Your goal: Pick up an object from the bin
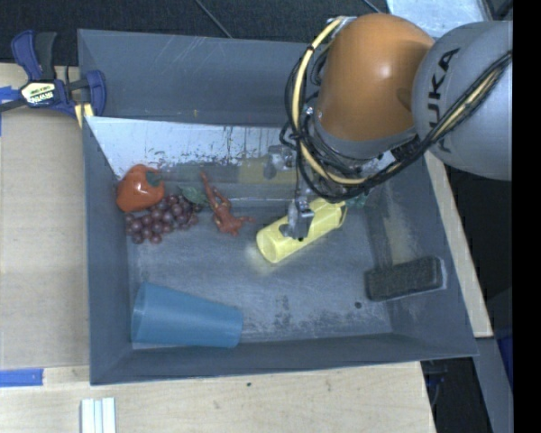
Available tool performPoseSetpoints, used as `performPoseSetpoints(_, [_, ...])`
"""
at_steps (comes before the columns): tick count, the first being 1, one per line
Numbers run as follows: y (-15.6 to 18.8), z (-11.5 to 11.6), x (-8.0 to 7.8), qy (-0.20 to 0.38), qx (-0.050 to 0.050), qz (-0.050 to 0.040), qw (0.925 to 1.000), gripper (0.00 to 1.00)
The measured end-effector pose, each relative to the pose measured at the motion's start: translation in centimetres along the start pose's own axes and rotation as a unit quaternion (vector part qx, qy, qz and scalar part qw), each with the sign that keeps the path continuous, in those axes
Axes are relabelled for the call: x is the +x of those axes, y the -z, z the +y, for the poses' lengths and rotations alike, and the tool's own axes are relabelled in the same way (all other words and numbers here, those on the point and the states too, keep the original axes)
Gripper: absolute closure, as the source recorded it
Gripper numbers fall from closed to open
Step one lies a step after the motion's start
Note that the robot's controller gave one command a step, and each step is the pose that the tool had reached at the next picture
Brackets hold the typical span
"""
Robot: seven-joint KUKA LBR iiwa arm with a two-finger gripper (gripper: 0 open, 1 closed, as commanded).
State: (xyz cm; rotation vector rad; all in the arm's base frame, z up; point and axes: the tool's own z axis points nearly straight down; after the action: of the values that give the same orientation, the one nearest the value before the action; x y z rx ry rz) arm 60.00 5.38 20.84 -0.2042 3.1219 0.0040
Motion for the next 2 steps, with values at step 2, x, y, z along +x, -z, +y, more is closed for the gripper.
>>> performPoseSetpoints(2, [-3.9,-1.1,-1.1,0.088,0.001,-0.0043,0.9961,0.00])
